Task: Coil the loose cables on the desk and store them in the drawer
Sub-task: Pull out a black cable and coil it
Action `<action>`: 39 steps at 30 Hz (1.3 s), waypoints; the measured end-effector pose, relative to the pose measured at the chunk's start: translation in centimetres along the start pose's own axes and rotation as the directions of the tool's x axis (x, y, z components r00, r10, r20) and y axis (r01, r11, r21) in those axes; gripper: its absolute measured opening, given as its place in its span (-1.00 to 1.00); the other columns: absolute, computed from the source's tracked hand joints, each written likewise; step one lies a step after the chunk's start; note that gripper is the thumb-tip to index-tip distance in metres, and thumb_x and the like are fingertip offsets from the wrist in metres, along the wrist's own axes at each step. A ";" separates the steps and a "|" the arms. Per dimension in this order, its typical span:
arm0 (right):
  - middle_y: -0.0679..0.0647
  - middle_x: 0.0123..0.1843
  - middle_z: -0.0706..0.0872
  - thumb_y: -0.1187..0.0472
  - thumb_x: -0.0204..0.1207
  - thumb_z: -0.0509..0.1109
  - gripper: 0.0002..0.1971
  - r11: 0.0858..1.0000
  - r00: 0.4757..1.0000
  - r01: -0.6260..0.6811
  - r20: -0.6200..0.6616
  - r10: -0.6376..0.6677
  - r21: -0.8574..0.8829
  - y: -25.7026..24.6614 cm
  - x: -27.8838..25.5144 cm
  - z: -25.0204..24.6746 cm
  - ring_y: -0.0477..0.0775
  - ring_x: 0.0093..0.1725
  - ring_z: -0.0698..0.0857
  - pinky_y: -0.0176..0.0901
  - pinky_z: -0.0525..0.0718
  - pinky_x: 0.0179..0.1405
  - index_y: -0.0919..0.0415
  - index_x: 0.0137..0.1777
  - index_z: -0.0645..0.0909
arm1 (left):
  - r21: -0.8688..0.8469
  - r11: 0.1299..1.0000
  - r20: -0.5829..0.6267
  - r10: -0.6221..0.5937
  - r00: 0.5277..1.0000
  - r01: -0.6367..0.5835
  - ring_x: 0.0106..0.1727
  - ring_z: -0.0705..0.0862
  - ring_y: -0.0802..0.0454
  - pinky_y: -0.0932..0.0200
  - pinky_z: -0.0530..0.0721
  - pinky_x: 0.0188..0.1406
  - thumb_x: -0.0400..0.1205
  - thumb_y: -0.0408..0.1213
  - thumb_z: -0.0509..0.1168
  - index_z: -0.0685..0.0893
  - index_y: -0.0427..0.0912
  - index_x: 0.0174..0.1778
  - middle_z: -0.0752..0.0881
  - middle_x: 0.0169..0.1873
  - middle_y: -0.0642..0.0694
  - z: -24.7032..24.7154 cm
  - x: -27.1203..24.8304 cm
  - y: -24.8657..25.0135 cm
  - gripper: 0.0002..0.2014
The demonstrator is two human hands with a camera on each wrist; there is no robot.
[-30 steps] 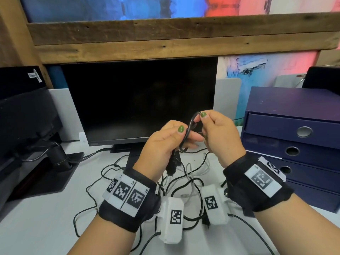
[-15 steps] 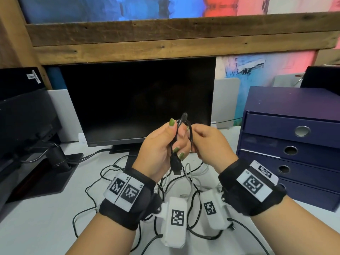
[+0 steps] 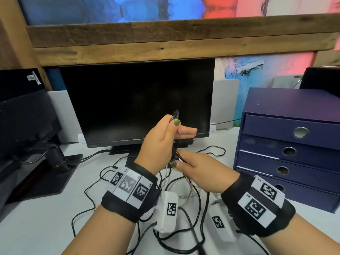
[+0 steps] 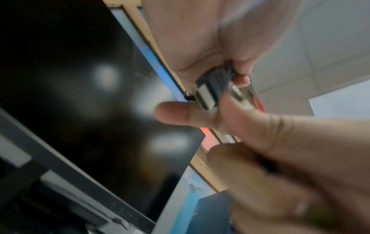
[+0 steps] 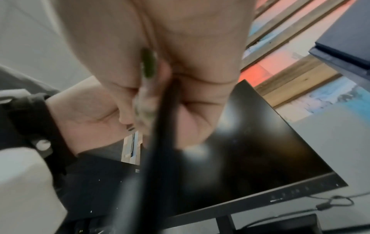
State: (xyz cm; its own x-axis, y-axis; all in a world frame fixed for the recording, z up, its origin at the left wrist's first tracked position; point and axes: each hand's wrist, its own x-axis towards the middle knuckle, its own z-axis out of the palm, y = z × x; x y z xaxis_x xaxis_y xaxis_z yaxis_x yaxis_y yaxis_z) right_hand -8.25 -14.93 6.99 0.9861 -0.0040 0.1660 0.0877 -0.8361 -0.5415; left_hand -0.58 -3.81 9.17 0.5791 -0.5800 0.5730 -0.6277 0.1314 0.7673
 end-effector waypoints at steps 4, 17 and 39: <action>-0.15 -0.11 0.73 0.04 0.62 0.28 -0.85 0.999 0.980 0.045 -0.193 -0.048 -0.022 0.0 -0.2 -1.0 -0.18 -0.13 0.64 -0.29 0.58 -0.14 -0.05 0.08 0.66 | 0.399 0.917 0.030 -0.005 1.000 -0.008 -0.28 0.70 0.30 0.47 0.56 -0.36 0.77 -0.12 -0.04 0.39 0.04 -0.15 0.76 -0.26 0.09 -0.2 0.0 -0.4 -0.79; -0.19 -0.16 0.67 0.30 0.43 0.51 -0.83 0.975 0.813 0.215 -0.562 -0.152 0.047 1.8 0.0 -4.4 -0.34 -0.10 0.62 -0.61 0.50 -0.11 -0.01 -0.10 0.76 | 0.447 0.893 0.197 -0.153 0.968 0.050 -0.49 0.48 0.28 0.35 0.41 -0.38 0.72 0.06 0.00 0.64 0.05 -0.20 0.48 -0.51 0.10 -1.4 -1.2 -1.1 -0.63; -0.02 0.27 0.53 0.18 0.58 0.29 -0.56 0.912 0.963 -0.185 -0.253 0.094 -0.365 3.3 3.4 2.0 0.06 0.39 0.51 0.36 0.01 0.59 -0.02 0.43 0.30 | -0.558 0.821 0.240 0.016 0.971 0.124 -0.60 0.32 -0.02 -0.02 0.23 -0.35 0.72 -0.19 -0.04 0.47 -0.26 -0.13 0.32 -0.58 -0.03 0.3 -1.5 1.0 -0.73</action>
State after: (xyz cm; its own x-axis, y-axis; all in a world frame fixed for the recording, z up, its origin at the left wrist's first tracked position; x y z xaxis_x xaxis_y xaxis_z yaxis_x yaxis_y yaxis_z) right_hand -4.37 -16.62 4.14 0.9221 -0.2213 0.3173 -0.1540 -0.9624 -0.2237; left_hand -2.19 -3.02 9.00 0.4271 -0.7536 0.4997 -0.1532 0.4843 0.8614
